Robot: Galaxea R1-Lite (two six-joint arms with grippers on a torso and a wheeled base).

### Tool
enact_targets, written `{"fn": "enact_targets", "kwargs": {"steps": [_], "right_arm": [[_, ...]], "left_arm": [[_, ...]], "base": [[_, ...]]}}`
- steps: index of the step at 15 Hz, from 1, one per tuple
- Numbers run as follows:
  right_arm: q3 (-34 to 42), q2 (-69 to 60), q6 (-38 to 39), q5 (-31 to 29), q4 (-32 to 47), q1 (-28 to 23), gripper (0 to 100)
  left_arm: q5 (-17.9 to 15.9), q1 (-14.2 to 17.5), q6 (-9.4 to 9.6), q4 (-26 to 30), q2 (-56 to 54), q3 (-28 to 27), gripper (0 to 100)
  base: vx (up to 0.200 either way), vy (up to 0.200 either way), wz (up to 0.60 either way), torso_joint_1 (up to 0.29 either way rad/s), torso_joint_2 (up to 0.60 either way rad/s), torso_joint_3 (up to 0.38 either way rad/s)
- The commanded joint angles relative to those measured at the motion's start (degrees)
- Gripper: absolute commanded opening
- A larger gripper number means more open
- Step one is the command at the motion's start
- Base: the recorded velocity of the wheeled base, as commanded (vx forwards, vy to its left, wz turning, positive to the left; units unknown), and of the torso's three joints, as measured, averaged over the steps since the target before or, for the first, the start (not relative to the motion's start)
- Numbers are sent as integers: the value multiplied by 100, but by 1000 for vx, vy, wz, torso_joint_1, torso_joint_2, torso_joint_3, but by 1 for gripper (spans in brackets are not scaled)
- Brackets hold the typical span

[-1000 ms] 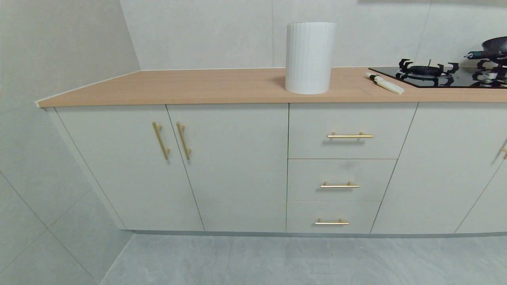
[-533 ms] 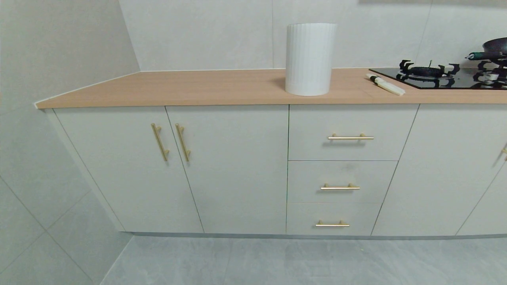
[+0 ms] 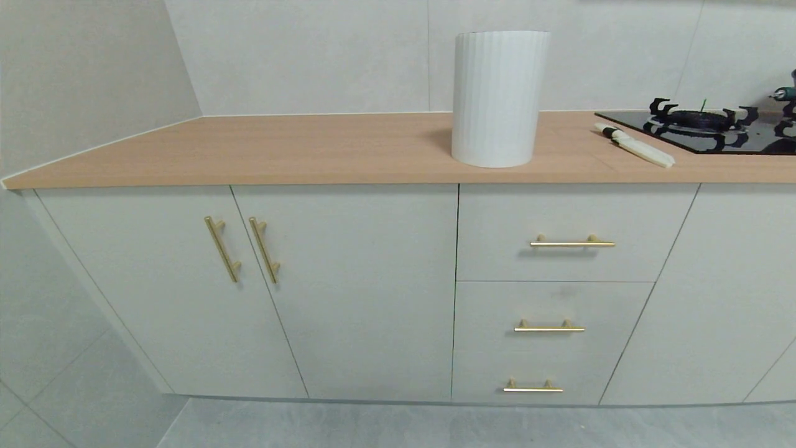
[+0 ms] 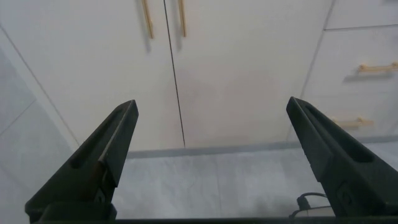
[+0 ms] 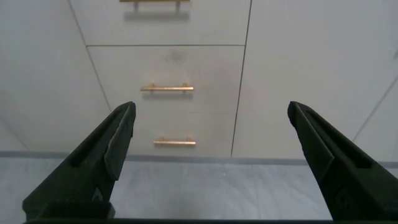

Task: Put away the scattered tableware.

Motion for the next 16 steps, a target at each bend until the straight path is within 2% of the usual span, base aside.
{"fn": "enact_targets", "kwargs": {"steps": [1, 13, 16], "right_arm": [[0, 14, -1, 1, -1, 1, 100], [0, 14, -1, 1, -1, 1, 100], [0, 14, -1, 1, -1, 1, 100]], "left_arm": [[1, 0, 1, 0, 0, 1, 100], [1, 0, 1, 0, 0, 1, 100], [1, 0, -8, 0, 0, 1, 100]], "base": [[200, 0, 0, 2, 2, 2], [200, 0, 0, 2, 3, 2], [0, 0, 0, 0, 0, 0]]}}
